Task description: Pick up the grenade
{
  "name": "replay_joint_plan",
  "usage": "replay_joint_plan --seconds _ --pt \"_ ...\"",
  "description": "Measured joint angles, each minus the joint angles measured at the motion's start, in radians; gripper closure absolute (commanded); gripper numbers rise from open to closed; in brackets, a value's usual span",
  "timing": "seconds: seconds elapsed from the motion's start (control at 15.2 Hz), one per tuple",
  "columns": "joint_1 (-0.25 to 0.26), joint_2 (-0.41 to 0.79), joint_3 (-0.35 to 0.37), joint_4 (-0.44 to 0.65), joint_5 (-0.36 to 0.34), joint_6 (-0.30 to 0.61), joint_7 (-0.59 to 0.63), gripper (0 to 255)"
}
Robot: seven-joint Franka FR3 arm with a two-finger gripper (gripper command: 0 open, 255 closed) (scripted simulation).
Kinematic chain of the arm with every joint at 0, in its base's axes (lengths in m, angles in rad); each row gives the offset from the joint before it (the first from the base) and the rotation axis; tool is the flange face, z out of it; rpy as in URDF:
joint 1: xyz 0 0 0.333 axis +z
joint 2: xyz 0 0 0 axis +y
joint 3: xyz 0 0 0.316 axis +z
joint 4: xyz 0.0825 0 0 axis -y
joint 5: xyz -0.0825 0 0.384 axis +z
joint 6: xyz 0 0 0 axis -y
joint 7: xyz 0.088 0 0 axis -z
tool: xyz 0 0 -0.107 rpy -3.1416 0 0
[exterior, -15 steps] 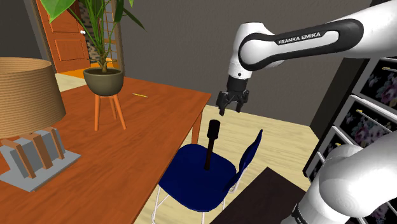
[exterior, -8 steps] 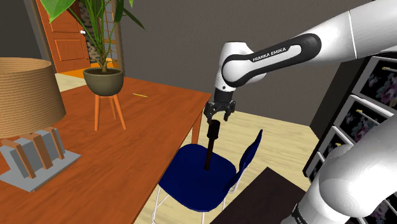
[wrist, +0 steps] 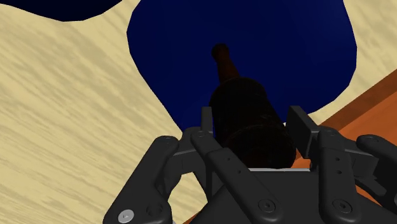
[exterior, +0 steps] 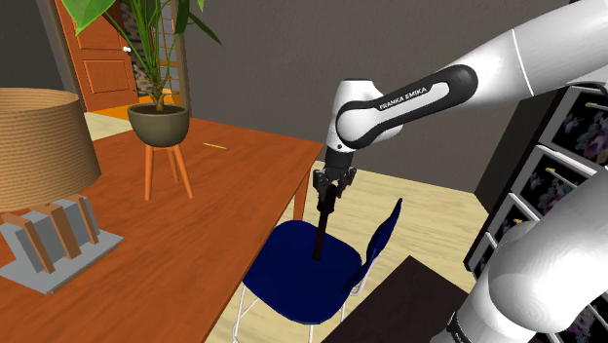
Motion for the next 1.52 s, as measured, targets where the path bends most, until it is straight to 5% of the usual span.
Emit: replay_joint_plan --seconds 0.66,1.52 --pt "0.000 -0.003 -0.001 0.001 0.000 -0.002 -0.001 255" --pt "0.000 -0.064 0.000 0.114 0.000 -0.178 0.002 255"
